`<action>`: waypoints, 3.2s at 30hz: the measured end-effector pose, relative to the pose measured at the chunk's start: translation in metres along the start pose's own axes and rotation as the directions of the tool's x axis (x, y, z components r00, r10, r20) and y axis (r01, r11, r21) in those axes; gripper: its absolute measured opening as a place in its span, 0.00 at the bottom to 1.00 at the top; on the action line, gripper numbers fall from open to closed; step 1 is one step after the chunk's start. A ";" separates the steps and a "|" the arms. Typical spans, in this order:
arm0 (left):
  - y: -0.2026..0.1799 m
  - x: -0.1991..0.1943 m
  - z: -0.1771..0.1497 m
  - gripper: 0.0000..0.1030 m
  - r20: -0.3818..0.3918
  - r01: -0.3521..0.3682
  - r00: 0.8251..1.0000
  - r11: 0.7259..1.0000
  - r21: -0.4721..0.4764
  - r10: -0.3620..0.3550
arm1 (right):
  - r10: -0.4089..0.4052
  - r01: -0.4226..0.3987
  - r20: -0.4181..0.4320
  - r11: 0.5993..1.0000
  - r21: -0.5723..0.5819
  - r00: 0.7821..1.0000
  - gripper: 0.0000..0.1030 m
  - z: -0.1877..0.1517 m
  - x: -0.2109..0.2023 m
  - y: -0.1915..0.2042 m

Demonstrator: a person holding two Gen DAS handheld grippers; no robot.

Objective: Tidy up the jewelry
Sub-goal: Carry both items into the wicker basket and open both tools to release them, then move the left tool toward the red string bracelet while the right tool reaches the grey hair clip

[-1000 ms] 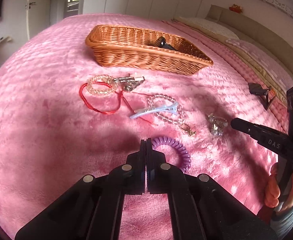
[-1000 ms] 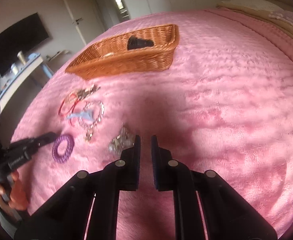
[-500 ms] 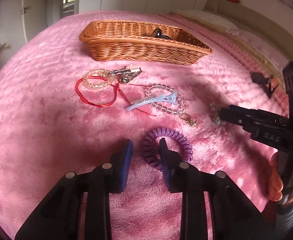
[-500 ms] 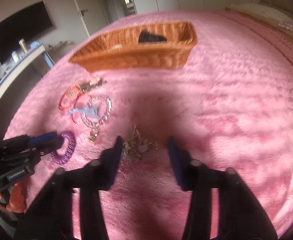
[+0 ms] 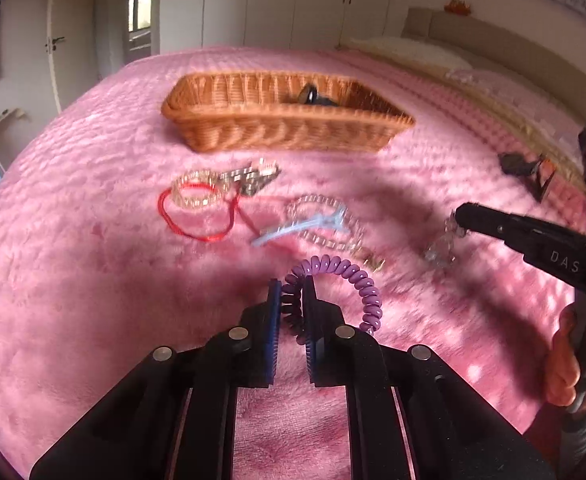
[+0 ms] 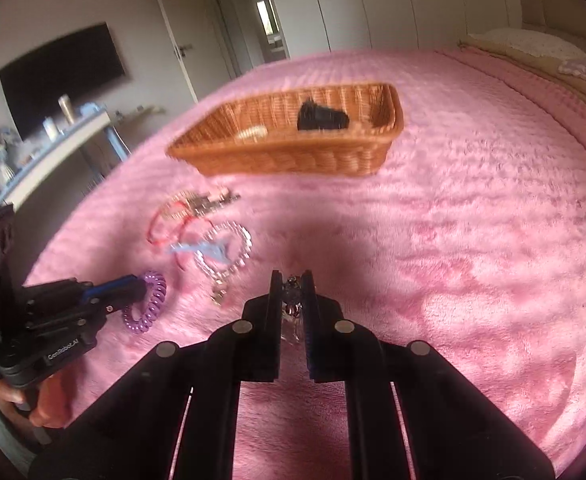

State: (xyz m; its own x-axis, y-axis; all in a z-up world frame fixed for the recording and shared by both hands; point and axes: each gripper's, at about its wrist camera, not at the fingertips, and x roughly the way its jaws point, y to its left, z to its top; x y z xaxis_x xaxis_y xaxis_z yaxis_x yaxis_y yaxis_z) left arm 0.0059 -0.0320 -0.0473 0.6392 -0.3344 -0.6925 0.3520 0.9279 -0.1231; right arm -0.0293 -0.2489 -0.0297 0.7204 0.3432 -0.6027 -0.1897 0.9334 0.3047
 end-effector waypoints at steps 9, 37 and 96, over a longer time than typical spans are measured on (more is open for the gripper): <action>-0.002 -0.030 0.017 0.08 0.102 0.017 0.995 1.000 -0.002 -0.017 | 0.070 -0.073 0.106 0.997 0.030 0.992 0.08 0.028 -0.037 0.004; 0.054 0.090 0.189 0.08 0.123 -0.129 0.985 0.991 0.036 0.124 | 0.018 -0.017 0.024 0.999 -0.035 1.000 0.08 0.194 0.137 0.031; 0.088 0.038 0.065 0.32 -0.016 -0.063 0.998 0.994 -0.084 0.062 | 0.033 -0.078 -0.146 0.947 -0.310 0.989 0.47 0.030 0.078 0.078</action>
State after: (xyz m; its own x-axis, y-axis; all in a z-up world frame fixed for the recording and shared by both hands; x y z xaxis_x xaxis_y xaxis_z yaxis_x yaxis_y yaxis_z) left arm 0.1054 0.0267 -0.0385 0.6488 -0.2734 -0.7101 0.2519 0.9578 -0.1386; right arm 0.0315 -0.1521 -0.0309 0.6086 0.3858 -0.6934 -0.4429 0.8902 0.1066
